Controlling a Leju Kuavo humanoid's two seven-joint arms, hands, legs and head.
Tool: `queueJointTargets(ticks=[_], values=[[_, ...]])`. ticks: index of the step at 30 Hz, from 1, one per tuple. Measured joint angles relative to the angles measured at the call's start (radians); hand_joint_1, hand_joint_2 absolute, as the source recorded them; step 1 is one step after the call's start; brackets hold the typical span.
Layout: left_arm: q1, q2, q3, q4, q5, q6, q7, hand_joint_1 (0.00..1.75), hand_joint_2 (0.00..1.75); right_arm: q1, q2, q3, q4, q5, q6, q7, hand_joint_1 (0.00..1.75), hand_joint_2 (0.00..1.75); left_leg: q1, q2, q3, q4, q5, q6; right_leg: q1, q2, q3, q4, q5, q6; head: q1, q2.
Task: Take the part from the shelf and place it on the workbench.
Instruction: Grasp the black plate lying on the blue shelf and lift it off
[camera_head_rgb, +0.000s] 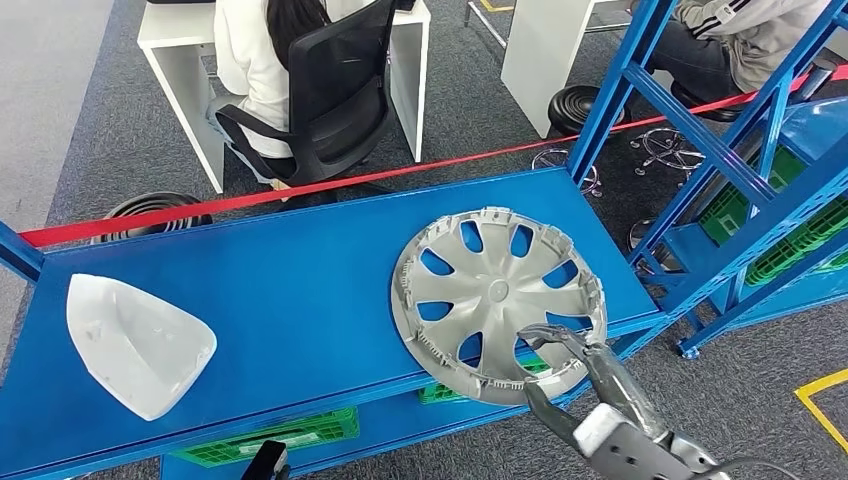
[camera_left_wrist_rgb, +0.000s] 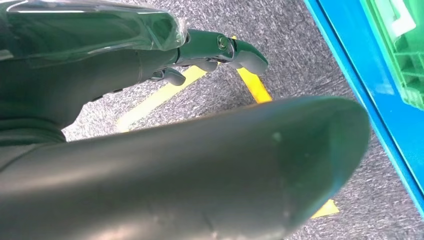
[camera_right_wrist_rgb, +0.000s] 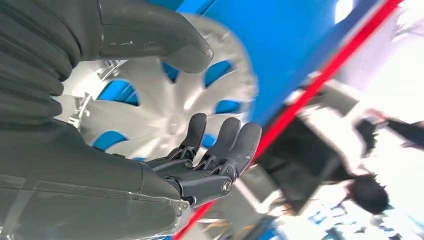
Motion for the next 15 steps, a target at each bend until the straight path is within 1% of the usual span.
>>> queueJointTargets(ticks=[1, 3, 4, 6, 7, 10, 11, 15], values=[[0.0, 0.001, 0.002, 0.0, 0.005, 0.002, -0.003, 0.0, 0.0, 0.006, -0.036, -0.003, -0.03, -0.037, -0.003, -0.006, 1.75, 1.75, 0.0, 0.0, 0.0, 0.0, 0.0, 0.0, 0.0, 0.0, 0.0, 0.0, 0.0, 0.0, 0.0, 0.0], [0.0, 0.003, 0.008, 0.0, 0.012, 0.006, -0.01, 0.0, 0.0, 0.003, -0.088, -0.006, -0.076, -0.061, 0.003, -0.012, 1.75, 1.75, -0.001, 0.0, 0.0, 0.0, 0.0, 0.0, -0.001, 0.0, 0.0, 0.0, 0.0, 0.0, 0.0, 0.0], [0.0, 0.003, 0.011, 0.0, 0.014, 0.007, -0.013, 0.0, 0.0, -0.006, -0.102, -0.006, -0.092, -0.05, 0.009, -0.01, 1.75, 1.75, -0.001, 0.0, 0.0, 0.0, 0.0, 0.0, -0.001, 0.0, 0.0, 0.0, 0.0, 0.0, 0.0, 0.0], [-0.001, 0.003, 0.016, 0.0, 0.016, 0.008, -0.017, 0.0, 0.0, -0.031, -0.107, 0.0, -0.104, -0.007, 0.022, 0.002, 1.75, 1.75, -0.001, 0.0, 0.0, 0.0, 0.0, 0.0, -0.001, 0.0, 0.0, 0.0, 0.0, 0.0, 0.0, 0.0], [-0.001, 0.003, 0.018, 0.0, 0.016, 0.007, -0.019, 0.0, 0.0, -0.043, -0.104, 0.004, -0.105, 0.014, 0.025, 0.008, 1.68, 1.75, -0.001, 0.0, 0.001, 0.0, 0.0, 0.0, -0.001, 0.0, 0.0, 0.0, 0.0, 0.0, 0.0, 0.0], [-0.002, 0.003, 0.023, 0.0, 0.016, 0.007, -0.019, 0.0, 0.0, -0.062, -0.099, 0.014, -0.105, 0.057, 0.024, 0.014, 0.38, 1.75, -0.001, 0.0, 0.001, 0.0, 0.0, 0.0, -0.001, 0.0, 0.0, 0.0, 0.0, 0.0, 0.0, 0.0], [-0.002, 0.003, 0.024, 0.0, 0.016, 0.008, -0.019, 0.0, 0.0, -0.063, -0.099, 0.016, -0.105, 0.066, 0.023, 0.016, 0.0, 1.75, -0.001, 0.0, 0.001, 0.0, 0.0, 0.0, -0.001, -0.001, 0.0, 0.001, 0.0, 0.0, 0.0, 0.0], [-0.001, 0.003, 0.028, 0.0, 0.016, 0.012, -0.017, 0.0, 0.0, -0.056, -0.108, 0.025, -0.104, 0.105, 0.03, 0.048, 0.0, 1.75, -0.001, 0.0, 0.0, 0.0, 0.0, 0.0, -0.001, -0.001, -0.001, 0.002, 0.0, 0.0, 0.0, 0.0]])
